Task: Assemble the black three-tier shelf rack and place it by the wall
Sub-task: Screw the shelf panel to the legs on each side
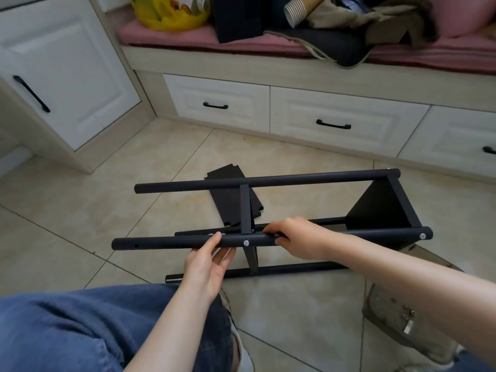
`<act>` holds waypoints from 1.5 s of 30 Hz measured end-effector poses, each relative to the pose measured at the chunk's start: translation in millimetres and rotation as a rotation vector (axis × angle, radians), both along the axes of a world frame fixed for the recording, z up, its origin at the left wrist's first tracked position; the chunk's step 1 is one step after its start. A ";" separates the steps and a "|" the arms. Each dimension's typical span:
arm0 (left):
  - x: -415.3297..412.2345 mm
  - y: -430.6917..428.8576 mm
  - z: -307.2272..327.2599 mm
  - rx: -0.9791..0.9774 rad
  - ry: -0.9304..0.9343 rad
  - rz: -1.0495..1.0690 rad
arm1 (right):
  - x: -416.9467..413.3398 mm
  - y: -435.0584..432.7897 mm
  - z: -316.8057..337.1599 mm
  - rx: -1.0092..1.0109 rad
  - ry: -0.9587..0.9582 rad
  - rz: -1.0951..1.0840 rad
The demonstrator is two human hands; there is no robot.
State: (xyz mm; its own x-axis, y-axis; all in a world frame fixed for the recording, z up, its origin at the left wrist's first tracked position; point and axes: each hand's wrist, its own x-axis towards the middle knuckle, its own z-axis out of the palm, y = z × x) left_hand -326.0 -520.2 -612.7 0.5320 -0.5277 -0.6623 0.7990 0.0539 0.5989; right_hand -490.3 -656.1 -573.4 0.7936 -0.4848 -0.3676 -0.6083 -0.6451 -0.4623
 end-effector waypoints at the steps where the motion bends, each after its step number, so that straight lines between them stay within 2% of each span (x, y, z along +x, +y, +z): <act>1: 0.9 -1.5 -0.6 -0.014 0.009 -0.004 | -1.4 0.6 1.2 -0.039 0.027 0.022; 8: 6.5 -6.0 1.5 -0.068 0.081 -0.044 | 1.4 -2.0 6.5 -0.202 0.151 0.129; 19: 7.0 -16.5 6.9 -0.057 0.076 -0.052 | -3.7 -1.5 9.2 -0.301 0.132 0.113; 29: -8.6 -42.6 37.7 -0.090 -0.019 -0.087 | -18.1 -24.6 33.5 -0.348 0.104 0.057; 42: 2.8 -92.7 122.0 -0.089 -0.301 -0.193 | -23.6 -43.1 45.0 -0.459 -0.252 -0.145; 45: 9.6 -99.4 139.5 -0.073 -0.374 -0.215 | -16.6 -46.5 49.7 -0.426 -0.347 -0.176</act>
